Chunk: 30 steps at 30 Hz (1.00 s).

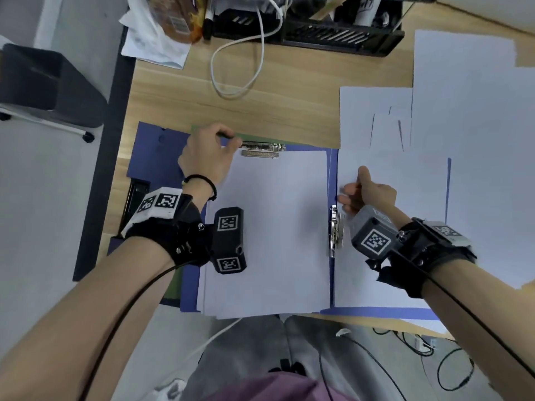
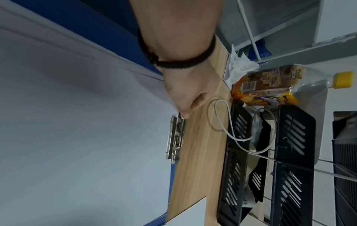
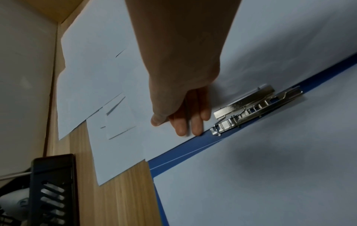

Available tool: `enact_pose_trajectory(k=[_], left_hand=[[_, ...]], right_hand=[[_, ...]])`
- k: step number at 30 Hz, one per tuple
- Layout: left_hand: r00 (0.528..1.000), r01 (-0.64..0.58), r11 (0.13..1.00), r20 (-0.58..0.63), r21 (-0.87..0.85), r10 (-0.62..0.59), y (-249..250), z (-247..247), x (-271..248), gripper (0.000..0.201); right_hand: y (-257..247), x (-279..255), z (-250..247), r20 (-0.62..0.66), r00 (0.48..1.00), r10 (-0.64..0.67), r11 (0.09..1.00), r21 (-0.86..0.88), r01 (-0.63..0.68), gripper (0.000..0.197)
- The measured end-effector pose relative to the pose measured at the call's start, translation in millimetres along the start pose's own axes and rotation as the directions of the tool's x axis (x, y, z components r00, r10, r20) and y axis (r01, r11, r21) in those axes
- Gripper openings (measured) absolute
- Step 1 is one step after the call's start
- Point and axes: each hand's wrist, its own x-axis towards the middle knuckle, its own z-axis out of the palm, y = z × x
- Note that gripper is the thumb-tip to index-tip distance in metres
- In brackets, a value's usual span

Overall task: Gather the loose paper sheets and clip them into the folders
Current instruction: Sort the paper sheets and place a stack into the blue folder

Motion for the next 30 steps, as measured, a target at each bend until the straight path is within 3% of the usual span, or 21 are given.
enact_pose_trajectory(k=[6, 10, 13, 16, 19, 23, 27, 30], left_hand=[[0.995, 0.066, 0.995, 0.075, -0.072, -0.06, 0.4, -8.1, 4.2, 0.026], [0.993, 0.08, 0.973, 0.097, -0.217, -0.061, -4.5, -23.6, -6.6, 0.027], [0.994, 0.105, 0.968, 0.063, -0.23, -0.093, -21.1, -36.1, -28.6, 0.024], [0.983, 0.167, 0.949, 0.118, -0.268, -0.139, -37.2, -40.6, -48.7, 0.019], [0.964, 0.241, 0.929, 0.181, -0.282, -0.195, -39.8, -36.5, -67.6, 0.018], [0.959, 0.281, 0.905, 0.14, -0.319, -0.248, -38.1, -25.1, -93.0, 0.031], [0.968, 0.249, 0.912, 0.085, -0.325, -0.234, -35.5, -16.5, -110.6, 0.04], [0.979, 0.201, 0.94, 0.082, -0.276, -0.185, -34.8, -15.3, -121.0, 0.052]], right_hand=[[-2.9, -4.8, -3.3, 0.045, 0.998, -0.044, 0.998, -0.04, 0.045, 0.058], [-12.3, -11.9, -8.7, 0.123, 0.992, -0.032, 0.997, -0.071, 0.041, 0.035], [-10.4, -21.2, -13.8, 0.227, 0.973, -0.046, 0.995, -0.073, 0.064, 0.025], [-2.5, -28.6, -20.8, 0.283, 0.949, -0.138, 0.974, -0.133, 0.181, 0.017], [-2.4, -34.6, -22.1, 0.338, 0.924, -0.178, 0.958, -0.156, 0.242, 0.016], [-10.1, -49.2, -13.4, 0.457, 0.877, -0.148, 0.93, -0.238, 0.281, 0.009], [0.5, -51.8, -10.8, 0.483, 0.862, -0.157, 0.893, -0.303, 0.332, 0.007], [7.3, -52.3, -11.4, 0.487, 0.855, -0.18, 0.862, -0.341, 0.375, 0.019]])
